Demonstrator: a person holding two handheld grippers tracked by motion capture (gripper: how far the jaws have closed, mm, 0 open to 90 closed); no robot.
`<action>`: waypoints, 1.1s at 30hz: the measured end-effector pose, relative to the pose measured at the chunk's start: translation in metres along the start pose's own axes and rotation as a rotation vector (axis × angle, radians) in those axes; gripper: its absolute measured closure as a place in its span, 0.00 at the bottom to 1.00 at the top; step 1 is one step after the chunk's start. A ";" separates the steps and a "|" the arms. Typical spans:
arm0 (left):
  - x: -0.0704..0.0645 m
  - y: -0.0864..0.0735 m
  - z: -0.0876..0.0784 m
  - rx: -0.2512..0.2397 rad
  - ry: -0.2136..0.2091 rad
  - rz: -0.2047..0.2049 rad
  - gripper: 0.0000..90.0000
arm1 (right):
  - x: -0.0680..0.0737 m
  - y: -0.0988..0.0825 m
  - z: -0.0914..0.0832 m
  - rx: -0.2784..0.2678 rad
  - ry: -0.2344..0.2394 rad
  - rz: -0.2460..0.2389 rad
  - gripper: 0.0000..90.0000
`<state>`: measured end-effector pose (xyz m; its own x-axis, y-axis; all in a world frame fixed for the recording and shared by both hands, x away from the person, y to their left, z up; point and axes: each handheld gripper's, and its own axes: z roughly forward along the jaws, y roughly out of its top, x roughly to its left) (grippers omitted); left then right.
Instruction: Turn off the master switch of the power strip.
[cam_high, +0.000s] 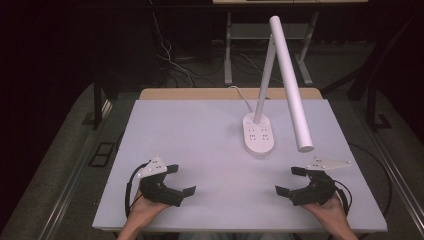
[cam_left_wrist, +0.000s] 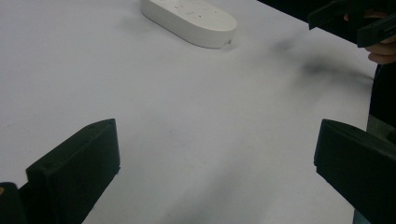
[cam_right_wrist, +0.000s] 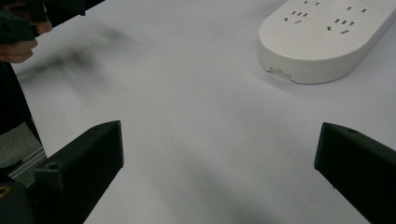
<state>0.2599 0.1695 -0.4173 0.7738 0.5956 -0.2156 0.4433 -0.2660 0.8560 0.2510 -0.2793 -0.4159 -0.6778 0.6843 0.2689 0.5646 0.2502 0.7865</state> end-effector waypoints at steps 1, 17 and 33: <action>0.000 0.001 0.000 0.000 0.000 0.002 0.00 | 0.000 0.000 0.000 0.002 -0.001 0.002 0.01; 0.001 0.015 0.007 0.036 -0.032 0.012 0.00 | -0.001 -0.001 -0.001 0.000 -0.006 -0.002 0.01; 0.008 0.046 0.016 0.069 -0.044 0.040 0.00 | -0.001 -0.002 -0.001 0.008 -0.010 -0.002 0.01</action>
<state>0.2936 0.1495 -0.3869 0.8099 0.5502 -0.2031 0.4402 -0.3414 0.8304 0.2506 -0.2814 -0.4171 -0.6741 0.6908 0.2615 0.5671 0.2573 0.7824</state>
